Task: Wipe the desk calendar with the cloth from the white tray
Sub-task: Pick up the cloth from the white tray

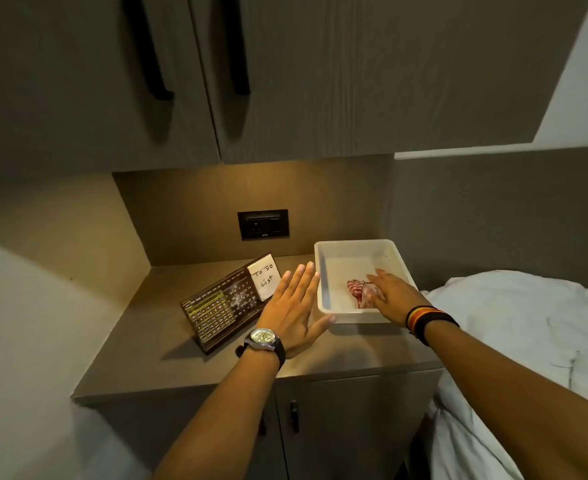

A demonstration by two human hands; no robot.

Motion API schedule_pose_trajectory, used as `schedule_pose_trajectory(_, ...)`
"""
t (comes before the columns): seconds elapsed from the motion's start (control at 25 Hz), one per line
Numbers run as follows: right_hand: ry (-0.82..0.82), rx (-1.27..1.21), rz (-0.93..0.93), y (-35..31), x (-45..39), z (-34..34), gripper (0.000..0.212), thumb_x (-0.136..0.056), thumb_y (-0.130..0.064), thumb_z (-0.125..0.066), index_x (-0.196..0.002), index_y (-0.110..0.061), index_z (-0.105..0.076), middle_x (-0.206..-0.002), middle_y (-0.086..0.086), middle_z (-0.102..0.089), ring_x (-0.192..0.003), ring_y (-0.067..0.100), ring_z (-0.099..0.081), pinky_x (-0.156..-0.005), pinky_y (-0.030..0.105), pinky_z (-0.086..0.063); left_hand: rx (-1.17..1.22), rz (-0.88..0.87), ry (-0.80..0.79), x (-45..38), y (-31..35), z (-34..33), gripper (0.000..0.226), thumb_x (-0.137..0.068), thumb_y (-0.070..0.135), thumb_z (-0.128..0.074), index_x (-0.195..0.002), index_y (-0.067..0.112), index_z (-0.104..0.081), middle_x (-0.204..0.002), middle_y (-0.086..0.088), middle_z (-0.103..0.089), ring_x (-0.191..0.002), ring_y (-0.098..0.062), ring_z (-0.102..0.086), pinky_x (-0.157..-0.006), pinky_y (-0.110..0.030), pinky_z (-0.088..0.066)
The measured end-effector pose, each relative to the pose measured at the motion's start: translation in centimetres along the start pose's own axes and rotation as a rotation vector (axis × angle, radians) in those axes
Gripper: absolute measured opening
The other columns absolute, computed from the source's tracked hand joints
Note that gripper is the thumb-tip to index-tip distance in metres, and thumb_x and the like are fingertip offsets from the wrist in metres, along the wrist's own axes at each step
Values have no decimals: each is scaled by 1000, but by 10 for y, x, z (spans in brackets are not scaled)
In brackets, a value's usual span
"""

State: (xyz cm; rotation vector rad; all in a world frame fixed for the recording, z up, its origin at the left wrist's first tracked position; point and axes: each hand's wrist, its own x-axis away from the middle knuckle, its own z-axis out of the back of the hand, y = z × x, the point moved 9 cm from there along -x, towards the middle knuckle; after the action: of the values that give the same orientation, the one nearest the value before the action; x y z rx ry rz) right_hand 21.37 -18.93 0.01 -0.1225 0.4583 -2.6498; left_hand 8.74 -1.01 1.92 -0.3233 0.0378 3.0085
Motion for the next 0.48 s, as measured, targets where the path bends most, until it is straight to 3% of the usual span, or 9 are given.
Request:
schedule_pose_trajectory(0.12, -94, -6, 21, 0, -43, -17, 63, -101, -38, -50, -160, -27, -30, -170, 2, -21, -154, 27, -27, -124, 45, -24, 47, 36, -79, -23, -8, -37, 96, -92, 80, -6, -163, 18, 11, -170, -3, 21, -157, -18, 21, -127, -40, 14)
schedule_pose_trajectory(0.32, -401, 101, -20, 10, -77, -65, 82, -93, -41, -65, -162, -27, -23, -171, 5, -18, -154, 32, -25, -125, 50, -23, 122, 44, -177, -52, -14, -79, 96, -96, 77, -20, -164, 17, 10, -171, -4, 19, -158, -19, 18, -127, -39, 12)
schedule_pose_trajectory(0.48, -387, 77, -15, 12, -85, -78, 68, -98, -30, -59, -159, -26, -30, -166, 4, -33, -150, 31, -33, -124, 47, -23, 161, 19, -296, -57, -8, -99, 97, -95, 76, -24, -164, 16, 7, -173, -5, 14, -159, -21, 12, -129, -41, 8)
